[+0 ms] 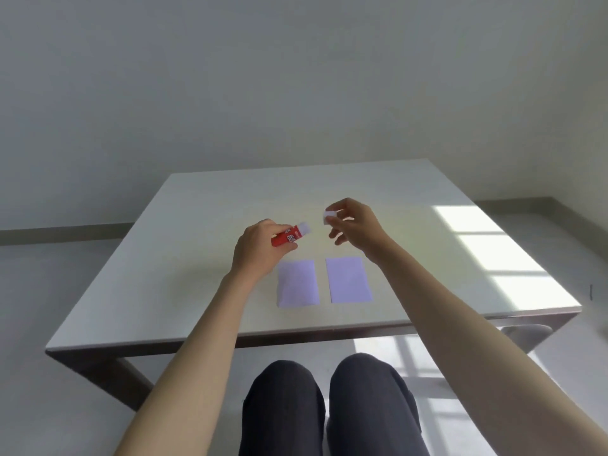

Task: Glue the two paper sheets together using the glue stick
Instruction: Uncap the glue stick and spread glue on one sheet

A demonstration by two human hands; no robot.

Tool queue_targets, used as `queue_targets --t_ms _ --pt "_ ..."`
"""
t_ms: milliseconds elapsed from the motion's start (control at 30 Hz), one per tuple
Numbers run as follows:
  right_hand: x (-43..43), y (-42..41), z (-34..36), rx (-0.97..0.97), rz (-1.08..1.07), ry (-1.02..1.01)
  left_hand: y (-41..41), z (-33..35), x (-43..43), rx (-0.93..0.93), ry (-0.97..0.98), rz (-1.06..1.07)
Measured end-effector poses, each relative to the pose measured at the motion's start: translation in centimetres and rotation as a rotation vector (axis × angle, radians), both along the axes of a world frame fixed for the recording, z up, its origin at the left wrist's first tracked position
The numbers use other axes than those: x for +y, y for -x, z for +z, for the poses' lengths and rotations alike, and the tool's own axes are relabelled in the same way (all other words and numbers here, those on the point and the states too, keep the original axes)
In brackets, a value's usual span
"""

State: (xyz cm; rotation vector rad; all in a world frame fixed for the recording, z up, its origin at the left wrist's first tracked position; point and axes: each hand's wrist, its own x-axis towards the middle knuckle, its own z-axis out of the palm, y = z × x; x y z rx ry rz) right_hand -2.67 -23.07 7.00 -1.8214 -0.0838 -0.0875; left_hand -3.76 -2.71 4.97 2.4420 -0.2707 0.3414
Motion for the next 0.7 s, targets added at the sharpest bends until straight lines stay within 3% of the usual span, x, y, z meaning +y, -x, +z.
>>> queue_targets --t_ms 67,133,333,600,700 --pt "-1.2 -1.2 -0.5 -0.037 -0.181 0.118 0.1 -0.7 1.3 0.097 0.066 -0.001" --pt "-2.1 -2.6 -1.6 -0.028 -0.308 0.383 0.6 -1.4 2.1 0.154 0.179 0.004" --pt "-4.1 -5.0 -5.3 0.104 -0.38 0.87 1.1 -2.9 3.2 0.254 0.458 0.044" --pt "-5.1 -5.5 -7.8 0.051 -0.319 1.014 0.5 -2.7 2.0 0.267 0.554 0.005" --pt "-5.2 -4.7 -7.1 0.059 -0.291 1.048 0.1 -2.8 1.4 0.239 0.567 0.091"
